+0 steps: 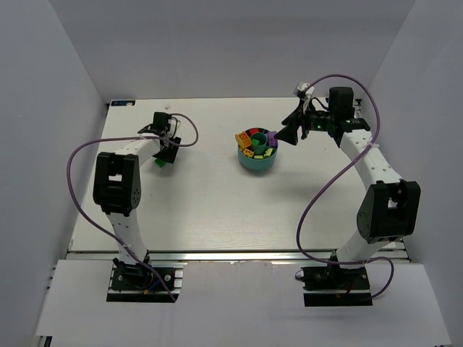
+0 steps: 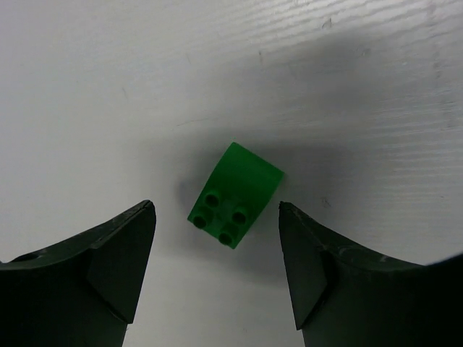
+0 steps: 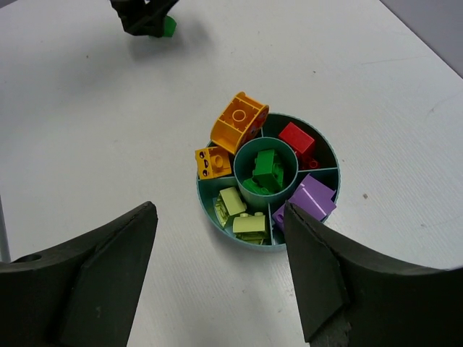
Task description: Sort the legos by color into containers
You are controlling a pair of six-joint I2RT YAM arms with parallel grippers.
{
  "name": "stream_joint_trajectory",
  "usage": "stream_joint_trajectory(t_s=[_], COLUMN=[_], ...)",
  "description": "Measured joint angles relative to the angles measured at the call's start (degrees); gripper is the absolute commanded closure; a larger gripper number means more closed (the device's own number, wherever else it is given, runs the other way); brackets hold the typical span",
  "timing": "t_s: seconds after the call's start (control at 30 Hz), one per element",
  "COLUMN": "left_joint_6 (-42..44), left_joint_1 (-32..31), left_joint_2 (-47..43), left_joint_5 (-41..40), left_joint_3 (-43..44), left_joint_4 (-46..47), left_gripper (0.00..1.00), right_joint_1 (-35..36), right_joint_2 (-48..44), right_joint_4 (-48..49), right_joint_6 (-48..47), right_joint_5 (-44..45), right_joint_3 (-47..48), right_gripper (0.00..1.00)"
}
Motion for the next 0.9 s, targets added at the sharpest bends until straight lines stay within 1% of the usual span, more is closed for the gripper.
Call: stream_joint_trajectory(t_s=[0.1, 0.27, 0.47, 0.57, 0.63, 0.67, 0.7, 0.8, 0.83, 0.9], left_joint_6=[1.6, 2.4, 2.4, 2.2, 2.0, 2.0, 1.7, 0.9, 0.7, 0.0], left_joint_1=[1.1, 2.6, 3.5, 3.5, 3.5, 3.5, 3.6, 3.7, 3.8, 3.9], left_joint_2=[2.9, 3.4, 4.6, 4.8, 4.6, 4.5, 4.3, 3.6, 3.5, 3.3], left_joint_5=[1.6, 4.5, 7.9, 9.7, 10.4, 10.7, 11.0, 11.7, 11.8, 12.0], left_joint_3=[0.2, 2.4, 2.6, 2.3, 1.7, 1.4, 0.9, -0.2, -0.4, -0.6], left_joint_4=[0.1, 1.4, 2.5, 2.7, 3.2, 3.5, 3.9, 4.5, 4.5, 4.7], left_gripper=[0.23, 0.26, 0.33, 0.34, 0.38, 0.41, 0.5, 0.65, 0.75, 0.84], right_joint_1=[0.0, 0.0, 0.0, 0.0, 0.0, 0.0, 0.0, 0.0, 0.0, 0.0], right_joint_2=[0.1, 0.6, 0.7, 0.7, 0.7, 0.7, 0.7, 0.7, 0.7, 0.7], right_joint_4=[-0.3, -0.5, -0.5, -0.6, -0.6, -0.6, -0.6, -0.6, -0.6, -0.6], right_joint_6=[-0.5, -1.1, -1.2, -1.2, -1.3, -1.3, -1.3, -1.2, -1.2, -1.2], right_joint_5=[0.1, 0.4, 1.0, 1.5, 1.7, 1.7, 1.7, 1.7, 1.7, 1.7], right_joint_3=[0.6, 1.4, 1.5, 1.5, 1.5, 1.5, 1.5, 1.5, 1.5, 1.5], right_gripper=[0.24, 0.24, 0.24, 0.24, 0.24, 0.24, 0.24, 0.24, 0.24, 0.24])
